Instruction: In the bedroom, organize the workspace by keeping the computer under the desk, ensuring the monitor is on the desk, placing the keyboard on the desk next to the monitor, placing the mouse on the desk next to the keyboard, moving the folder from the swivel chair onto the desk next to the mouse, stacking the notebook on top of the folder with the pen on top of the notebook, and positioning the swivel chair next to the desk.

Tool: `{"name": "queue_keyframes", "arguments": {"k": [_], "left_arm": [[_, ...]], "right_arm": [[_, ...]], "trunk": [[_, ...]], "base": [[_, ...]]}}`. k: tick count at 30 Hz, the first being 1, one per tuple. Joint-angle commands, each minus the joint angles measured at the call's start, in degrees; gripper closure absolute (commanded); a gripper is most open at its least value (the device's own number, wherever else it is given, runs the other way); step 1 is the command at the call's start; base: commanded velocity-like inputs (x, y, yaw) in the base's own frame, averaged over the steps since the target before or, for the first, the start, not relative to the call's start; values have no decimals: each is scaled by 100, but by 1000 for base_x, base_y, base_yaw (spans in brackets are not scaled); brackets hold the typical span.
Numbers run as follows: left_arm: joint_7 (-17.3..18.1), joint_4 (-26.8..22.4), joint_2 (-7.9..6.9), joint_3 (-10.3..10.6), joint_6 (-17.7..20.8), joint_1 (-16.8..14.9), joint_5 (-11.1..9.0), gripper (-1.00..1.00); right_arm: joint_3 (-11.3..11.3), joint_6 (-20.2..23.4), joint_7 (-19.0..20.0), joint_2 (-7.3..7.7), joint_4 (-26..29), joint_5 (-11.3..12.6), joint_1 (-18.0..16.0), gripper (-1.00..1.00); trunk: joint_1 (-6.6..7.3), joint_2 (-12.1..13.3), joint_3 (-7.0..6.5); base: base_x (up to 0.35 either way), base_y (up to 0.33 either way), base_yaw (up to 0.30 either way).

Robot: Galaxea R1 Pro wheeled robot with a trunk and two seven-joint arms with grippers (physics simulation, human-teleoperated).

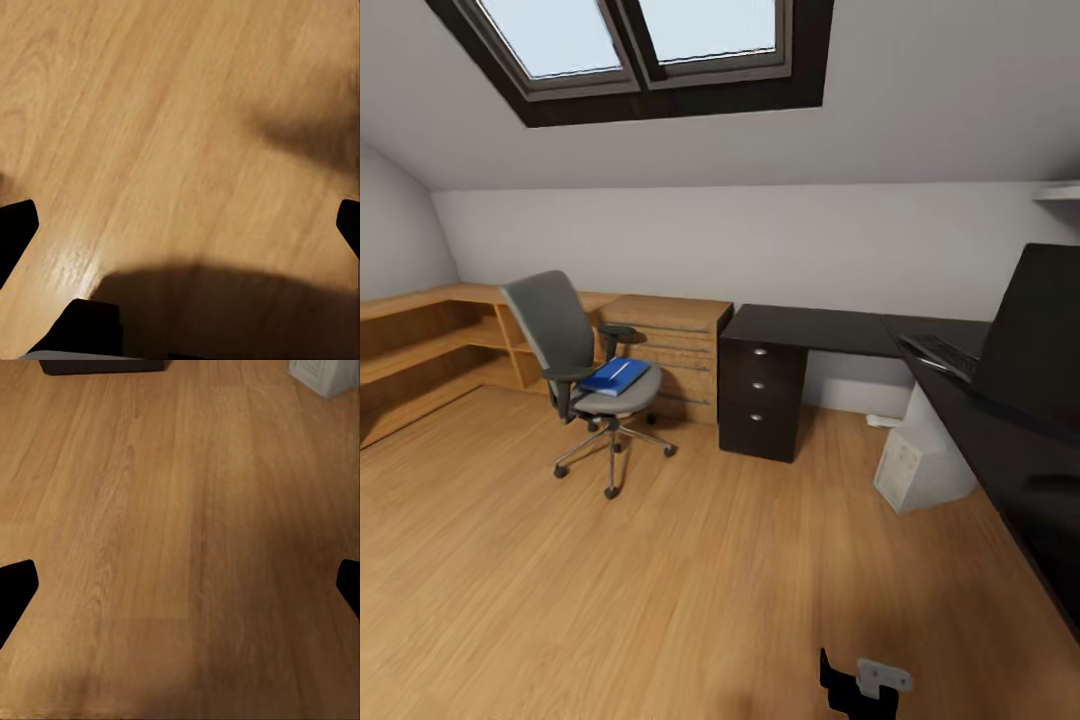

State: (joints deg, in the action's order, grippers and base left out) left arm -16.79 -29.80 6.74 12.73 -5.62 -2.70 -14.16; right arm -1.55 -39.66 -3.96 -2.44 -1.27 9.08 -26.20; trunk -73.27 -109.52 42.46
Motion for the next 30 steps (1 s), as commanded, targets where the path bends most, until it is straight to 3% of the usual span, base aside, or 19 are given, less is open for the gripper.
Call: {"name": "queue_keyframes", "arguments": {"k": [1, 13, 30], "left_arm": [[-44, 0, -6, 45, -29, -3, -60, -100], [-44, 0, -6, 42, -27, -3, -60, -100], [-44, 0, -6, 28, -27, -3, -69, -100]], "right_arm": [[-12, -24, -1, -2, -14, 6, -8, -100], [-12, -24, 1, 6, -13, 6, -8, -100], [-12, -24, -7, 20, -5, 11, -8, -100]], "trunk": [[4, -3, 5], [4, -3, 5], [4, -3, 7]], "base": [[-336, 0, -298], [-332, -32, -299], [-193, -276, -299]]}}
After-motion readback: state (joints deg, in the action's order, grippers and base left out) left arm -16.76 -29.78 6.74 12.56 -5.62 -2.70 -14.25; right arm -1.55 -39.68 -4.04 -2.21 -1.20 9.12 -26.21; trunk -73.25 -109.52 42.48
